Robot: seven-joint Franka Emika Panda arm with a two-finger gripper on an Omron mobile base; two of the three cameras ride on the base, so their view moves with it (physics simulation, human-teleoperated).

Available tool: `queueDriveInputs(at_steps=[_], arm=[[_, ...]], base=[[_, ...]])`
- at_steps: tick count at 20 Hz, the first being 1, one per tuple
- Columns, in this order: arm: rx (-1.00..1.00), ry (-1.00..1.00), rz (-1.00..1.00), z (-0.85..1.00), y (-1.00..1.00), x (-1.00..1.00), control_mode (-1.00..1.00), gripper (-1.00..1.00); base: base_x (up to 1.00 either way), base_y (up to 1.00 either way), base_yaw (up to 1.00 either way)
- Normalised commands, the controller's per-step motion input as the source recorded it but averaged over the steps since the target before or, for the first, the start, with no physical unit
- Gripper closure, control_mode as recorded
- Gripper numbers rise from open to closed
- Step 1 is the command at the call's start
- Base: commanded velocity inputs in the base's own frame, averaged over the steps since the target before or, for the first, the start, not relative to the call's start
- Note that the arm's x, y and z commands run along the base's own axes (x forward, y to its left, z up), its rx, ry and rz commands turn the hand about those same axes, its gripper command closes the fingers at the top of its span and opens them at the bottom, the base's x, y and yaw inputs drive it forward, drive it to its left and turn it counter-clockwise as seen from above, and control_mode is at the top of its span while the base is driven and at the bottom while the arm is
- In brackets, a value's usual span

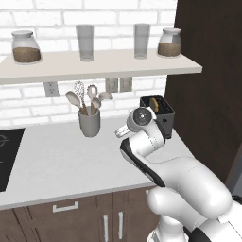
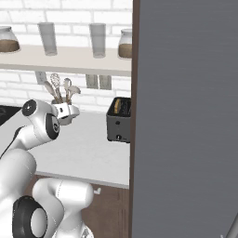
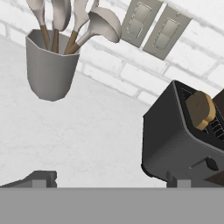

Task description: Start the toaster. Once the lever pops up, take the bread to the plate on the dining counter.

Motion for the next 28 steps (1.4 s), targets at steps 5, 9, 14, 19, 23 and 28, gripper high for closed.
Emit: queueDriveInputs(at_steps=[5, 9, 14, 19, 23, 28], arm=[[0.00, 0.00, 0.00, 0.00, 0.00, 0.00, -1.00, -1.00], [0.00, 0.00, 0.00, 0.00, 0.00, 0.00, -1.00, -1.00], [0.00, 0.00, 0.00, 0.00, 0.00, 0.00, -1.00, -1.00], [0.00, 0.00, 0.00, 0.00, 0.00, 0.00, -1.00, -1.00], [0.00, 0.00, 0.00, 0.00, 0.00, 0.00, -1.00, -1.00], [0.00, 0.00, 0.00, 0.00, 0.00, 0.00, -1.00, -1.00]], base=[[0.00, 0.00, 0.00], [0.00, 0.00, 0.00], [0.00, 0.00, 0.00], [0.00, 0.00, 0.00], [0.00, 0.00, 0.00], [0.00, 0.00, 0.00]])
